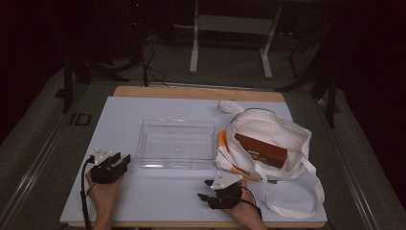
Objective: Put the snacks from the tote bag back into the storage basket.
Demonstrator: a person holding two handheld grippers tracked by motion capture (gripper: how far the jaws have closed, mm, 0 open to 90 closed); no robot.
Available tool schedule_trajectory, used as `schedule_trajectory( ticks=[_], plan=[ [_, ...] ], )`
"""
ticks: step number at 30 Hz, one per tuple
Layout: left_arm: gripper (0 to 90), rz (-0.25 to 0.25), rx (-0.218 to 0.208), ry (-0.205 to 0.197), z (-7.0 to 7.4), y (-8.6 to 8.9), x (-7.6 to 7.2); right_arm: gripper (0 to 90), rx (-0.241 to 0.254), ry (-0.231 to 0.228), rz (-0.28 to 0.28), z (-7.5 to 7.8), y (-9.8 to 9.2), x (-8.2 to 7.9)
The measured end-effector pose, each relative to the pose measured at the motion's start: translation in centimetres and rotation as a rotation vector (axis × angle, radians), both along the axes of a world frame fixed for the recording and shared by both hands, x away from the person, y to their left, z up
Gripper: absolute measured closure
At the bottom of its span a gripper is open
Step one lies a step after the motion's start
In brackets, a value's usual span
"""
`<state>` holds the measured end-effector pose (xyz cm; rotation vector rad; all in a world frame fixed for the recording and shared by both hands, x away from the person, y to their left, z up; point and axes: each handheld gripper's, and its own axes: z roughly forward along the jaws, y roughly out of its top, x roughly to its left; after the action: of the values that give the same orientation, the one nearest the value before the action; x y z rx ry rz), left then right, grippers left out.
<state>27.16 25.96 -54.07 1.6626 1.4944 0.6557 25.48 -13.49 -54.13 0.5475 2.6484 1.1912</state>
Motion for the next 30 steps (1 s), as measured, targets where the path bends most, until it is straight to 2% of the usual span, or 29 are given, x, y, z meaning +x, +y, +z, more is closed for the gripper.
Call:
schedule_trajectory(
  ticks=[7, 20, 26, 30],
  plan=[
    [56.1, -0.002, 0.0, -0.002, 0.0, 0.0, 0.0, 47.1, 0.001, 0.004, 0.005, 0.1, 0.1, -0.2],
    [55.5, -0.003, 0.014, -0.008, 0.0, -0.1, -0.1, 46.4, 0.008, 0.0, 0.017, 1.8, 0.0, -0.8],
    [55.3, -0.004, 0.014, -0.007, 0.0, -0.1, -0.1, 48.1, -0.004, 0.008, 0.024, 2.5, -0.2, -0.9],
    [54.9, -0.003, 0.014, -0.007, 0.0, -0.1, -0.1, 48.5, -0.034, -0.008, 0.042, 3.2, -0.1, -1.1]
  ],
)
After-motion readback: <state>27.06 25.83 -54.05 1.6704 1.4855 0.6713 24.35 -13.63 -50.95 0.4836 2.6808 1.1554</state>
